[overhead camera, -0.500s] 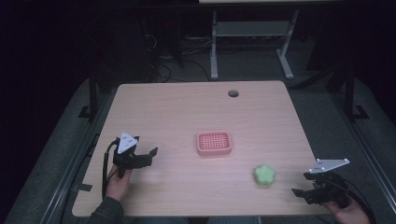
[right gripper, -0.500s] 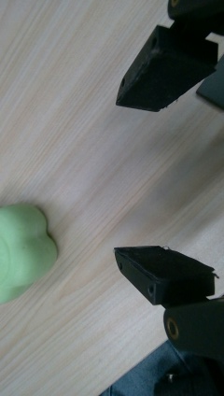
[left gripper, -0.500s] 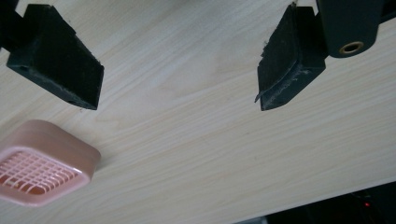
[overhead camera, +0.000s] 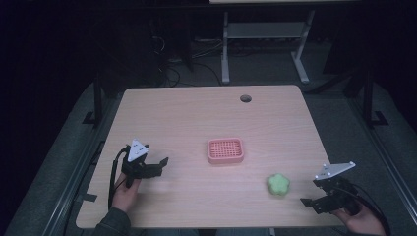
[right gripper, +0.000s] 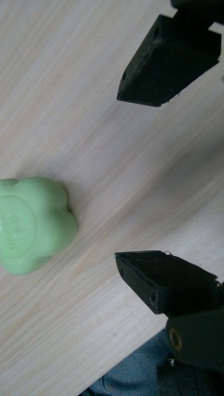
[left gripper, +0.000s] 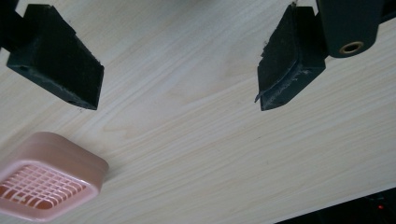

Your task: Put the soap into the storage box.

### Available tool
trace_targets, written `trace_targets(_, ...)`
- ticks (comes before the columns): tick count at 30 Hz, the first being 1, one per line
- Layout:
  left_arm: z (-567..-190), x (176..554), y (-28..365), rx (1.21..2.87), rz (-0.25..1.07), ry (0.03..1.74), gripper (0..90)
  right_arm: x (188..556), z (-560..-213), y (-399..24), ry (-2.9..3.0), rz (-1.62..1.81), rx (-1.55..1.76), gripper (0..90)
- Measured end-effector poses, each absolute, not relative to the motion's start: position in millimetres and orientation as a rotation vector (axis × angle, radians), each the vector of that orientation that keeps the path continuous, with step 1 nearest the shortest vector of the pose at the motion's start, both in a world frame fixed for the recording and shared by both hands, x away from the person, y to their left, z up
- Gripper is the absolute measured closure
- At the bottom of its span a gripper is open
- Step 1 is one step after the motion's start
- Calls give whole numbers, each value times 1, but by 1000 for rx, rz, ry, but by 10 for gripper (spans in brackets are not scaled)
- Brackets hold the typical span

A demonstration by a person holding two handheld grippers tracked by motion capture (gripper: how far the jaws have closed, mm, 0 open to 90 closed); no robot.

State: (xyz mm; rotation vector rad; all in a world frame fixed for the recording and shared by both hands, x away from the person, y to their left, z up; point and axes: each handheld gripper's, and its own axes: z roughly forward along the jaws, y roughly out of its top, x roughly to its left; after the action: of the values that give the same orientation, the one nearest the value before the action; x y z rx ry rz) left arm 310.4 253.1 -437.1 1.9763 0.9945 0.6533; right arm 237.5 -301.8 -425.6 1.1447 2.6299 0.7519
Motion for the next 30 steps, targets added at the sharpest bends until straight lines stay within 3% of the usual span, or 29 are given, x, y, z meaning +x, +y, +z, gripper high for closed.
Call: trace_targets(30, -434, 307, 254, 1993, 690, 950, 143, 270, -408, -235, 2776, 547, 985, 148)
